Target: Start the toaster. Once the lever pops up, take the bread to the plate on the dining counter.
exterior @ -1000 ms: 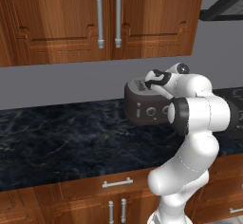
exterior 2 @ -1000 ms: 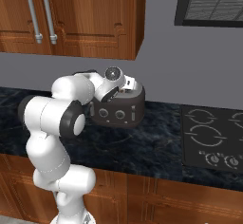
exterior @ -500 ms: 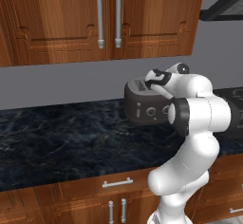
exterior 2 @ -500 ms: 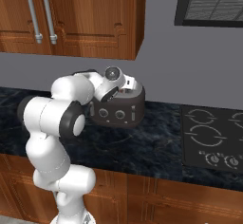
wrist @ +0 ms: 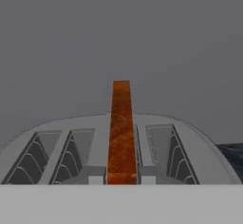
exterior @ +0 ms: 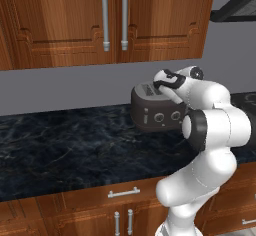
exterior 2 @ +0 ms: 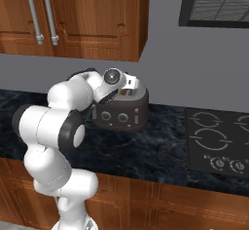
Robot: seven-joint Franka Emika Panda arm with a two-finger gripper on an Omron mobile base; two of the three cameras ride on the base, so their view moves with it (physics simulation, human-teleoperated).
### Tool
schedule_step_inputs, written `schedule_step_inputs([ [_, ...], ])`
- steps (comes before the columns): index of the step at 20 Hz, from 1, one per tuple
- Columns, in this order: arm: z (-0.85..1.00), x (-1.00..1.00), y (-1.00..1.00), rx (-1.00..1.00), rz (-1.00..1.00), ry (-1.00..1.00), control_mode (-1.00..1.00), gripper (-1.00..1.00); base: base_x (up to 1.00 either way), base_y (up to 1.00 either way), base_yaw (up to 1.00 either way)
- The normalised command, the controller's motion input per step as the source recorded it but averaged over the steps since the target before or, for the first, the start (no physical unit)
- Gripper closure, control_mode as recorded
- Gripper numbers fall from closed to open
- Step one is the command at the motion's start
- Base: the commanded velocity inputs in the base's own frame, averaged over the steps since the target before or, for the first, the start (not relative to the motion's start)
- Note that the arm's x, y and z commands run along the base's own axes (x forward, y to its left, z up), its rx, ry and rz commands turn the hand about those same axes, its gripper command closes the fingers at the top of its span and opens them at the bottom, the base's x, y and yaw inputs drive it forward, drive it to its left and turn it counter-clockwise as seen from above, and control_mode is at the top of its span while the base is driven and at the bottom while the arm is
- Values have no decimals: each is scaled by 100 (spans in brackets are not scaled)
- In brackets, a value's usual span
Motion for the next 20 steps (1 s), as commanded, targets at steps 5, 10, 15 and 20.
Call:
schedule_step_inputs([
  [5,24,-23,0,0,0,-10,-100,100,0,0,0],
  [10,26,-26,0,0,0,-12,-100,100,0,0,0],
  [15,29,-27,0,0,0,-12,-100,100,0,0,0],
  [20,21,-36,0,0,0,-4,-100,100,0,0,0],
])
